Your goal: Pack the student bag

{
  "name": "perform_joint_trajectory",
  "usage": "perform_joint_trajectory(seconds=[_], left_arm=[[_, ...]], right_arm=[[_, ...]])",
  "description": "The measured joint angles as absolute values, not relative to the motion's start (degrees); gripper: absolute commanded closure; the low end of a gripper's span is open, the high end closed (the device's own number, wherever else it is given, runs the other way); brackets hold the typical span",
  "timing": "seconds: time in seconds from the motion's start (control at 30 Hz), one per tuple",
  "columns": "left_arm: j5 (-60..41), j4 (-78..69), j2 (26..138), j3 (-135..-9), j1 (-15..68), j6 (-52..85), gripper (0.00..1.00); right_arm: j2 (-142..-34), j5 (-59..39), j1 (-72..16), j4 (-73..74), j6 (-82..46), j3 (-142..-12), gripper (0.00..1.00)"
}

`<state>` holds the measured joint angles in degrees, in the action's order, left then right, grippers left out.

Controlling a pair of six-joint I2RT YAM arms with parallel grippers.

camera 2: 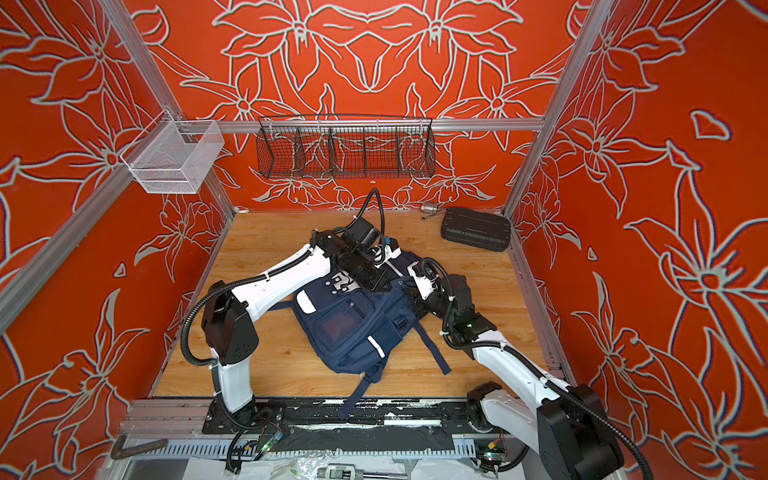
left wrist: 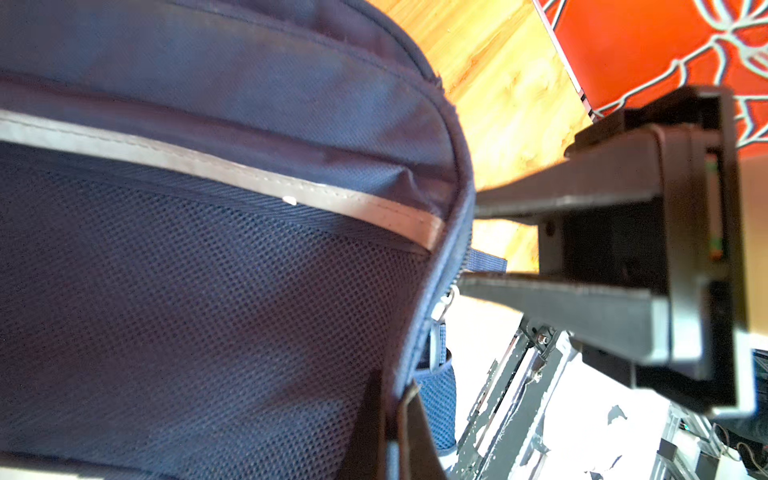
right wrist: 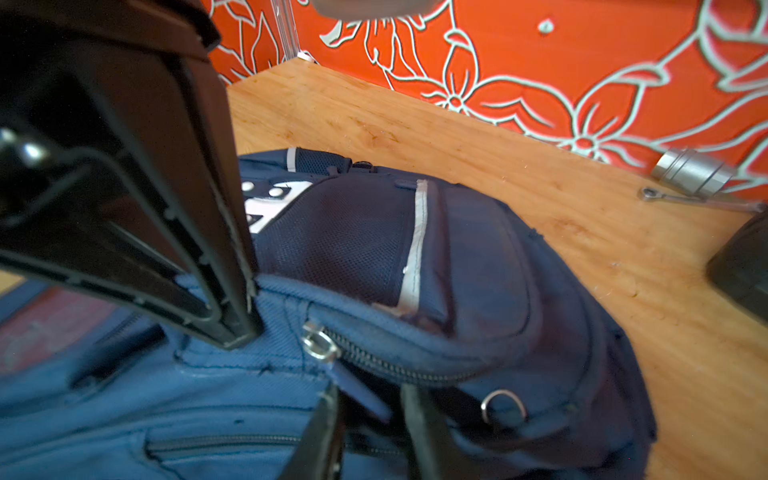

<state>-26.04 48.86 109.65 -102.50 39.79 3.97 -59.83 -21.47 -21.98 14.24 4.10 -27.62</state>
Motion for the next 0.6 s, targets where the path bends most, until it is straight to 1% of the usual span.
perform_joint_trajectory(seconds=[0.23, 0.3, 0.5, 0.6], left_arm=[[-26.13, 48.38, 108.03, -100.90, 38.81, 2.57, 1.00], [-26.06, 48.36, 107.61, -100.40, 38.65, 2.07, 1.00], [-25.76, 48.01, 107.00, -99.50, 38.57, 0.99, 1.00], [-25.76, 47.86, 106.98, -99.37, 38.57, 0.73, 1.00]], right_arm=[[-57.60, -23.09, -22.00, 12.64, 4.10, -27.62, 0.88], [-57.39, -23.81, -22.11, 12.23, 3.97, -27.62, 0.92], [-57.21, -26.06, -22.26, 11.88, 3.07, -27.62, 0.94], [-57.32, -26.76, -22.26, 11.73, 2.44, -27.62, 0.92]])
